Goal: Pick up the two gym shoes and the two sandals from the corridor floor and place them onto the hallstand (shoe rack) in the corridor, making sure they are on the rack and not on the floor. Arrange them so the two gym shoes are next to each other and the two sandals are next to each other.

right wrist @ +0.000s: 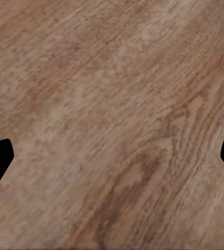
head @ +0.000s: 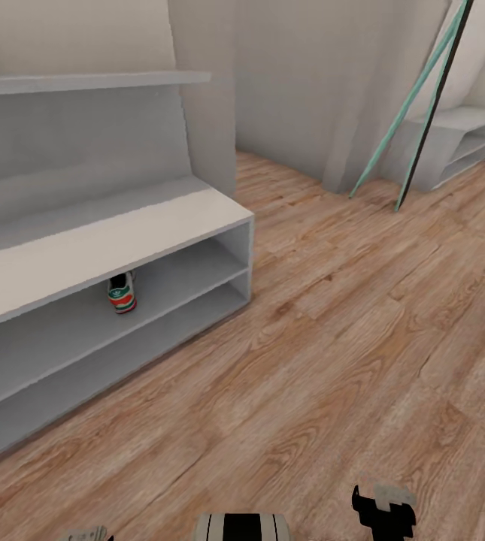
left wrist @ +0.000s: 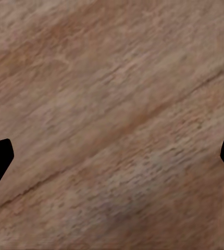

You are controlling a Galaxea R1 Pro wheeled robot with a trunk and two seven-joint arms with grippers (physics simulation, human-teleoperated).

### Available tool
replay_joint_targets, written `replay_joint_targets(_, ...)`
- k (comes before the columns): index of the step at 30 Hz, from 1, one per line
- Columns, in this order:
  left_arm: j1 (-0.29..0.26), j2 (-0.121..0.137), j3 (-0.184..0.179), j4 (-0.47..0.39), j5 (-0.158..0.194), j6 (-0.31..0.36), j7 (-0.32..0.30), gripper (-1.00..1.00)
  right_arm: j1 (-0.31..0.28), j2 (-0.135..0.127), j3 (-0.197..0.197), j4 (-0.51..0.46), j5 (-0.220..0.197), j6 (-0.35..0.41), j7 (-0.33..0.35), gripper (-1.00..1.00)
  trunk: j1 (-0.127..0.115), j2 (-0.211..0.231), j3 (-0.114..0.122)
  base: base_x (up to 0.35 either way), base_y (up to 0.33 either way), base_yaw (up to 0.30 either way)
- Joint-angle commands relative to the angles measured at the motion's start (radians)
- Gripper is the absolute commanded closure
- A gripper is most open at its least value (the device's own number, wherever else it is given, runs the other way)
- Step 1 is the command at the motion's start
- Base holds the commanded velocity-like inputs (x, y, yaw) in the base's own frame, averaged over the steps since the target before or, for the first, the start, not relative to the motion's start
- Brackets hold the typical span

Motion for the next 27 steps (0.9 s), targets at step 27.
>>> replay_joint_targets(27,0.000,-0.001,0.006,0.002,-0.012,-0.003,-0.005,-1.00,0.000,0.000,-0.007,0.002,0.010,-0.003,-0.004,-1.00,0.000,0.000,-0.001,0.000,0.000,-0.288)
